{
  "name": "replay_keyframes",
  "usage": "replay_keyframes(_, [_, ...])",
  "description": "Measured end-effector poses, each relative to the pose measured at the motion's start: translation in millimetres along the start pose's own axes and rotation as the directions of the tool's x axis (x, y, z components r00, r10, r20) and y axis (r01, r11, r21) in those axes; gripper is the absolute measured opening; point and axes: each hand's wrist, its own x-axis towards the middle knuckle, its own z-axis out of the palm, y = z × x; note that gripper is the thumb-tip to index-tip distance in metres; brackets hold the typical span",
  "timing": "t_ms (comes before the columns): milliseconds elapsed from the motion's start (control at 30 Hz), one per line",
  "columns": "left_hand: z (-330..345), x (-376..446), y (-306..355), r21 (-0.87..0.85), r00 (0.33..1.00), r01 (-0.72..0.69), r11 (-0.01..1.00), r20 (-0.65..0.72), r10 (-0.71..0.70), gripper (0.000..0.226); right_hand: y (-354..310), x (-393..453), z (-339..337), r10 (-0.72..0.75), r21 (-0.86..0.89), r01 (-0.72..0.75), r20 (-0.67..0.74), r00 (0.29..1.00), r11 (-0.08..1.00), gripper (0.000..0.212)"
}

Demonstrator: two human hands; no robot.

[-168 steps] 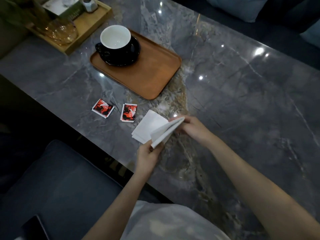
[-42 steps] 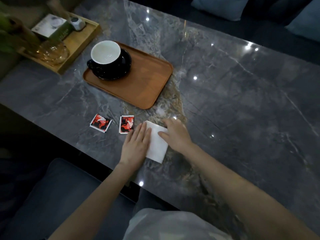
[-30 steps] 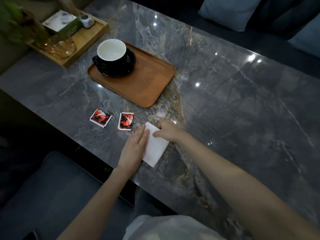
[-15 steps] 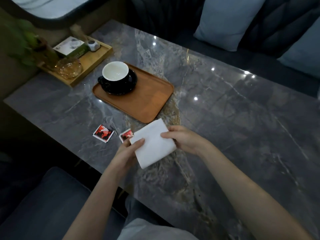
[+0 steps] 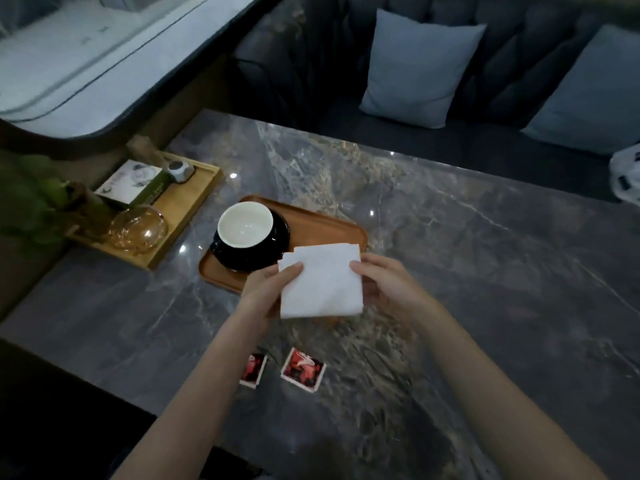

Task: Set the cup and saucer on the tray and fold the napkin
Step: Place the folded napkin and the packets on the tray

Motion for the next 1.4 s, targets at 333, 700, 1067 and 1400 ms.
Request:
replay_keyframes(333, [15, 93, 37, 0.450, 0.989, -0.149, 0.880, 0.067, 0.133, 0.018, 0, 64, 9, 0.053, 0.075, -0.029, -0.340, 0.939, 0.997, 0.009])
replay_keyframes(700, [39, 148, 31, 0.717, 0.959, -0.274, 0.641, 0.158, 0.234, 0.018, 7, 118, -5, 0.065, -0.131, -0.181, -0.608, 0.791, 0.975, 0.019])
replay_keyframes(1067, [44, 170, 23, 0.851, 0.926, -0.320, 0.417, 0.188, 0.326, 0.017, 18, 132, 5, -0.169, -0.403, -0.203, -0.716, 0.677, 0.892, 0.027])
replay_keyframes(1400, [48, 181, 32, 0.912, 0.942, -0.288, 0.293, 0.216, 0.255, 0.024, 25, 135, 22, -0.336, -0.557, -0.245, -0.737, 0.587, 0.794, 0.015])
